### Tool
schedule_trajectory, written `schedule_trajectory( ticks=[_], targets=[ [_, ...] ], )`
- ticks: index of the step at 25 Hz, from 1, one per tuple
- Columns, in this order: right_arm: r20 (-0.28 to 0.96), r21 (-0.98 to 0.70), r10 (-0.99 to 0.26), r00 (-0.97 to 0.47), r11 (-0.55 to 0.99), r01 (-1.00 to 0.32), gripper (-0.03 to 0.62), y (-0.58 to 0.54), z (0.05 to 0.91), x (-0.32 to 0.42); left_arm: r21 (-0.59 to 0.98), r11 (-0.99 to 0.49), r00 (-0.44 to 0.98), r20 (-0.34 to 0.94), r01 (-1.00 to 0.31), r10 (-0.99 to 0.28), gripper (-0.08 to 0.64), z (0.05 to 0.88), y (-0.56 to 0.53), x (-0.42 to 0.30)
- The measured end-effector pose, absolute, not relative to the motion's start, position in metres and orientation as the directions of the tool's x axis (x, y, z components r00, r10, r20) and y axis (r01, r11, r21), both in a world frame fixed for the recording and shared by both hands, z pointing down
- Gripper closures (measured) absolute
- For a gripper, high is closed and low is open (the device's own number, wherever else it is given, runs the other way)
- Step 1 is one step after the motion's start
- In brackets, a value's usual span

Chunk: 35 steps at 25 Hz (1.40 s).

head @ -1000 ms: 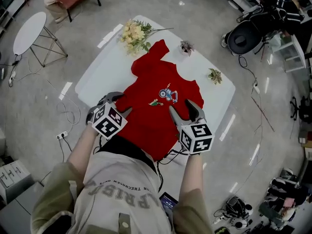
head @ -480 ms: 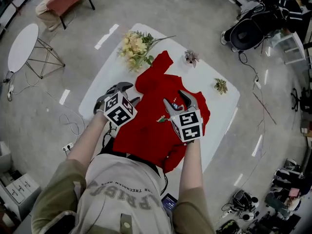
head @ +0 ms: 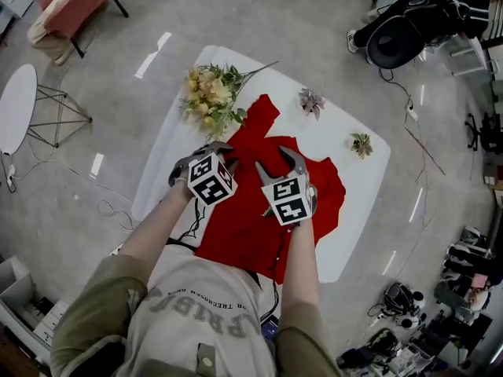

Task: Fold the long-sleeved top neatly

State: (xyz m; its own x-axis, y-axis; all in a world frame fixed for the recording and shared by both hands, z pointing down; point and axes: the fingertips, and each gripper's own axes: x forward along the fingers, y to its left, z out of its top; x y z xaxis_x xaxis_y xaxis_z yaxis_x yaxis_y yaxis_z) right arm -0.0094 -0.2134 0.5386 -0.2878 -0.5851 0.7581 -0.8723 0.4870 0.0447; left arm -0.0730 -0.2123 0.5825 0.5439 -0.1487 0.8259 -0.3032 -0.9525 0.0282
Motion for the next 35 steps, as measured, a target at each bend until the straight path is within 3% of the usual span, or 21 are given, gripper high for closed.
schedule_trajectory(
  ticks=[6,12,14,17,21,25,29,35],
  targets=[
    [0.778,0.030,-0.557,-0.290,0.495,-0.868,0.342,-0.202,0.547,0.004,0.001,-0.975,0.655,0.741,-0.222,-0.148,0.492,0.535,-0.185,-0.065],
    [0.780,0.067,-0.492,-0.387,0.681,-0.729,0.345,-0.198,0.556,-0.016,-0.020,-0.987,0.670,0.732,-0.161,-0.124,0.492,0.518,-0.142,-0.061],
    [0.810,0.087,-0.438,-0.390,0.748,-0.658,0.390,-0.191,0.563,-0.019,-0.032,-0.987,0.662,0.738,-0.155,-0.128,0.492,0.519,-0.133,-0.059],
    [0.814,0.032,-0.379,-0.440,0.785,-0.618,0.563,-0.174,0.561,-0.021,-0.018,-0.989,0.660,0.742,-0.149,-0.113,0.491,0.522,-0.116,-0.056],
    [0.800,-0.065,-0.333,-0.499,0.779,-0.624,0.574,-0.141,0.553,-0.010,0.025,-0.990,0.635,0.769,-0.142,-0.071,0.471,0.531,-0.087,-0.056],
    [0.806,-0.088,-0.318,-0.500,0.770,-0.632,0.575,-0.106,0.548,0.010,0.103,-0.964,0.627,0.775,-0.247,-0.077,0.374,0.528,-0.091,-0.069],
    [0.812,-0.122,-0.286,-0.509,0.770,-0.627,0.575,-0.075,0.551,0.018,0.170,-0.908,0.653,0.745,-0.383,-0.135,0.359,0.521,-0.132,-0.065],
    [0.822,-0.157,-0.251,-0.511,0.763,-0.627,0.575,-0.059,0.561,0.020,0.106,-0.867,0.522,0.831,-0.487,-0.192,0.359,0.566,-0.195,-0.028]
  ],
)
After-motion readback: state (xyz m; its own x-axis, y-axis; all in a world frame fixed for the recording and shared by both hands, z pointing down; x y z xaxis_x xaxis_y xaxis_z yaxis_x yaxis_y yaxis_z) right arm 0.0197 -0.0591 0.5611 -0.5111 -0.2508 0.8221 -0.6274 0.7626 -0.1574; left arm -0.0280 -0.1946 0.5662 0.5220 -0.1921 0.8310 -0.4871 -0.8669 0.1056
